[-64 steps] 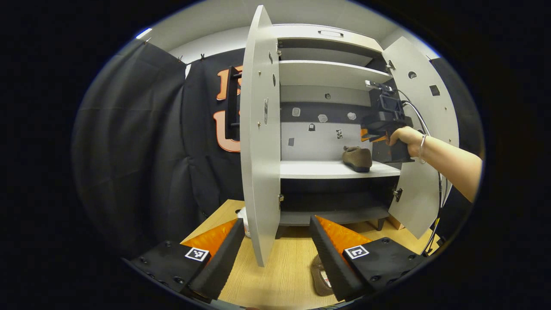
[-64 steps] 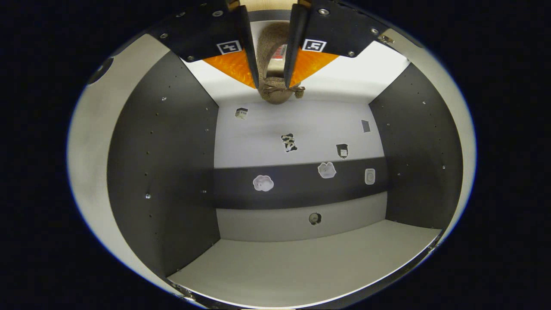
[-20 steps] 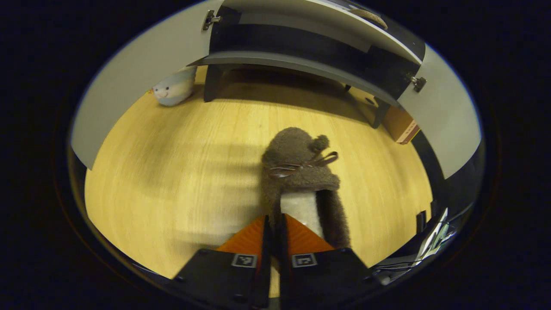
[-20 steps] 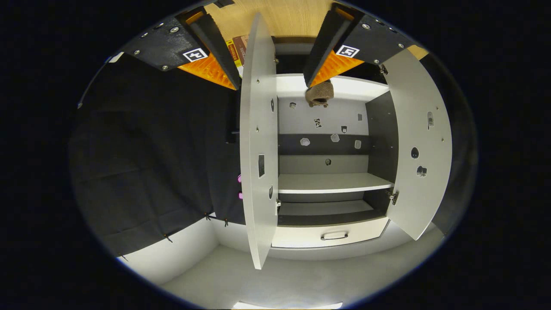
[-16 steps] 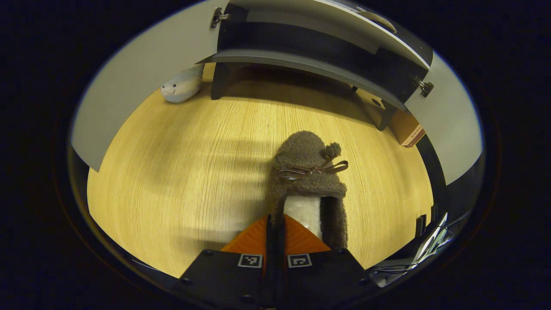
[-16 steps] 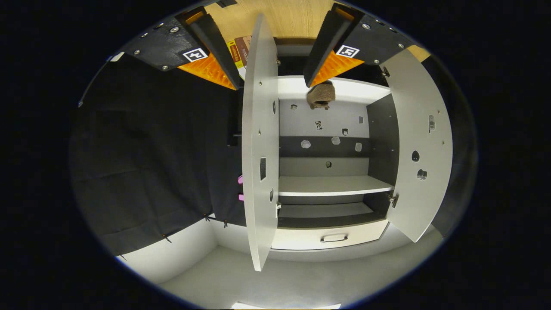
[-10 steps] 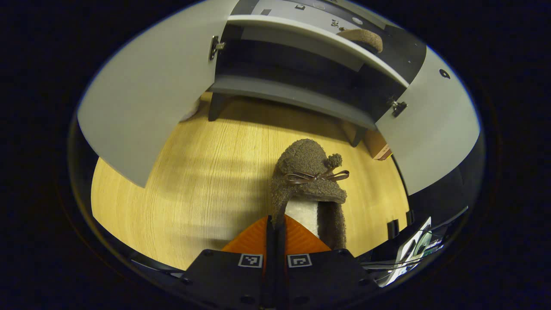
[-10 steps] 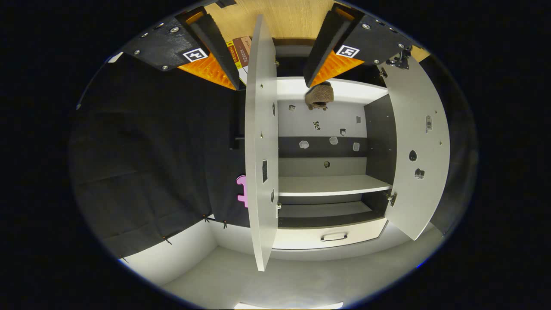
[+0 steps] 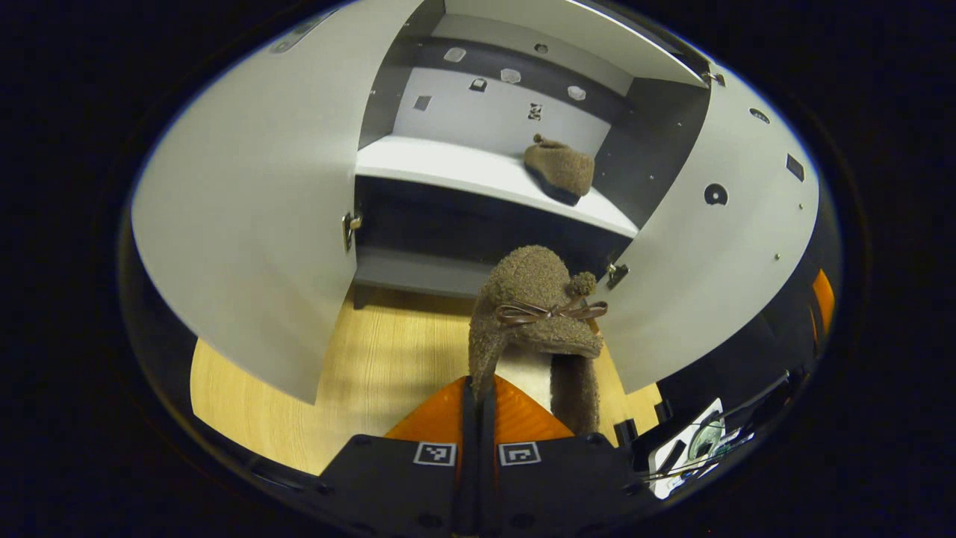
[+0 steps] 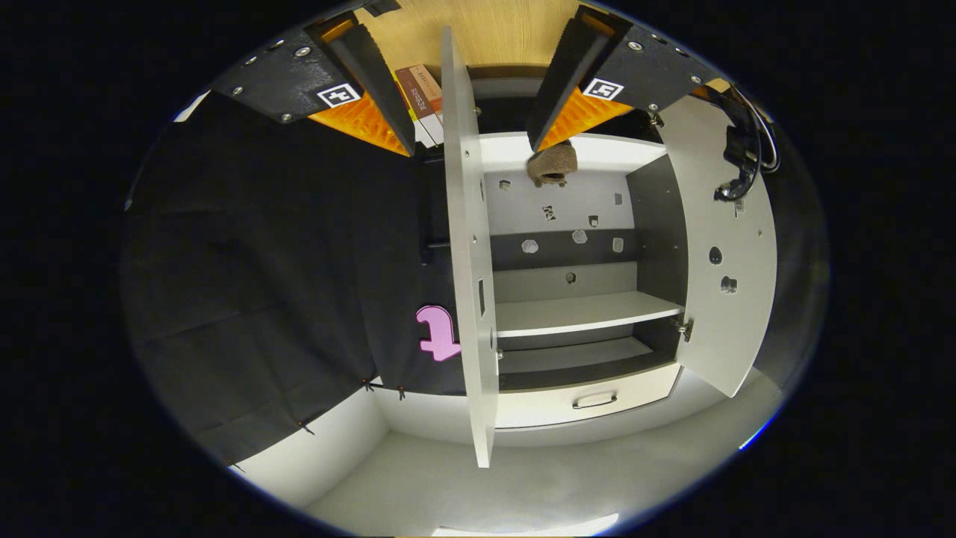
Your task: Grab one shoe with the right hand and put it into the shoe cabinet, grab the other shoe with the left hand and put it into the shoe cabinet; then close the right door with the right hand and the left door with the left hand.
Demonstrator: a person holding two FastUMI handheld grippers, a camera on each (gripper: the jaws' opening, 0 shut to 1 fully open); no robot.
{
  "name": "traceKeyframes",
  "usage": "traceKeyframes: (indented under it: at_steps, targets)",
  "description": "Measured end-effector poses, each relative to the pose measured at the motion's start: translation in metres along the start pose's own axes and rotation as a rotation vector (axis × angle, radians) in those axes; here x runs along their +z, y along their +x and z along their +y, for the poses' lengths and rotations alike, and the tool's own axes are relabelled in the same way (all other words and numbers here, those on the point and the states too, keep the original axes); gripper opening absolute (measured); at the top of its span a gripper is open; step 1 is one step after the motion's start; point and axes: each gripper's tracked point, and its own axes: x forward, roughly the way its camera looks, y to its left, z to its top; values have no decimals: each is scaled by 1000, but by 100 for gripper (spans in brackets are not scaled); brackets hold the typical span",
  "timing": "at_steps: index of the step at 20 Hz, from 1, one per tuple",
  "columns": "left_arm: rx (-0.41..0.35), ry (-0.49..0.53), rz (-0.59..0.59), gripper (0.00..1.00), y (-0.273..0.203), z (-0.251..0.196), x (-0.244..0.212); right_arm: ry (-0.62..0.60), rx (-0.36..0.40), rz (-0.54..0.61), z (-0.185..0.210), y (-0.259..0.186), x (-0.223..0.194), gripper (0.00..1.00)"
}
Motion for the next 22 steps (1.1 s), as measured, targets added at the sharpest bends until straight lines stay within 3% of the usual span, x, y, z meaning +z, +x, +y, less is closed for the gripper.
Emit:
traceKeyframes:
  at_steps: [7,15,18,22]
  targets:
    - [32,31,-126,7,24,-21,121,23,-2,10,-22,-1,-4,92]
    - [108,11,-223,7,74,3,257,8,-46,-4,-45,9,9,92]
    - [118,-20,-196,6,104,14,279,8,-68,4,-51,12,8,92]
    - [148,18,-152,7,144,32,289,44,-102,32,-65,12,-1,92]
